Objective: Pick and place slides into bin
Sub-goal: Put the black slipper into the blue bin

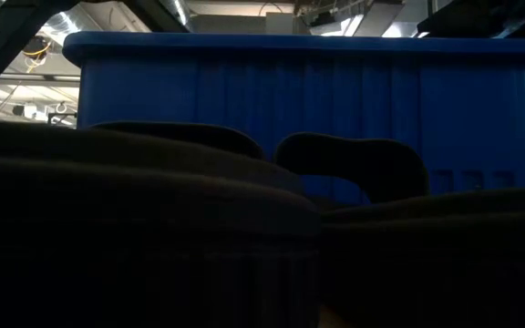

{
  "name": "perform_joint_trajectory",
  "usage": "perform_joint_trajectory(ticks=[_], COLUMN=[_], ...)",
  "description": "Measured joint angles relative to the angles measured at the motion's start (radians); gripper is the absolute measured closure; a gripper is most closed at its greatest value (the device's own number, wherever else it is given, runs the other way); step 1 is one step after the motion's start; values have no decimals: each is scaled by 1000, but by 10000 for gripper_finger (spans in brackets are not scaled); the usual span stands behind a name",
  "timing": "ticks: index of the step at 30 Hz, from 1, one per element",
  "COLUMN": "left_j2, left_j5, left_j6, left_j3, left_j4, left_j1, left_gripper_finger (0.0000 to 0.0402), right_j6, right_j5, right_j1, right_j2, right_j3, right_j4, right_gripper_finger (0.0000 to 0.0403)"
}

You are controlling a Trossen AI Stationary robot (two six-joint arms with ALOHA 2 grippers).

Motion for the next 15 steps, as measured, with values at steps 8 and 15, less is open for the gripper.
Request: perform_joint_trajectory(ticks=[8, 15], left_j2=[0, 0], left_j5=[2, 12], left_j6=[0, -8], left_j3=[-1, -1], left_j4=[1, 1], left_j1=[-1, 0], left_gripper_finger=[317, 250], right_j6=[0, 0], right_j5=[0, 0], right_j1=[0, 0], right_j2=[0, 0], right_j3=[0, 0], right_j4=[0, 0], right_gripper_finger=[118, 118])
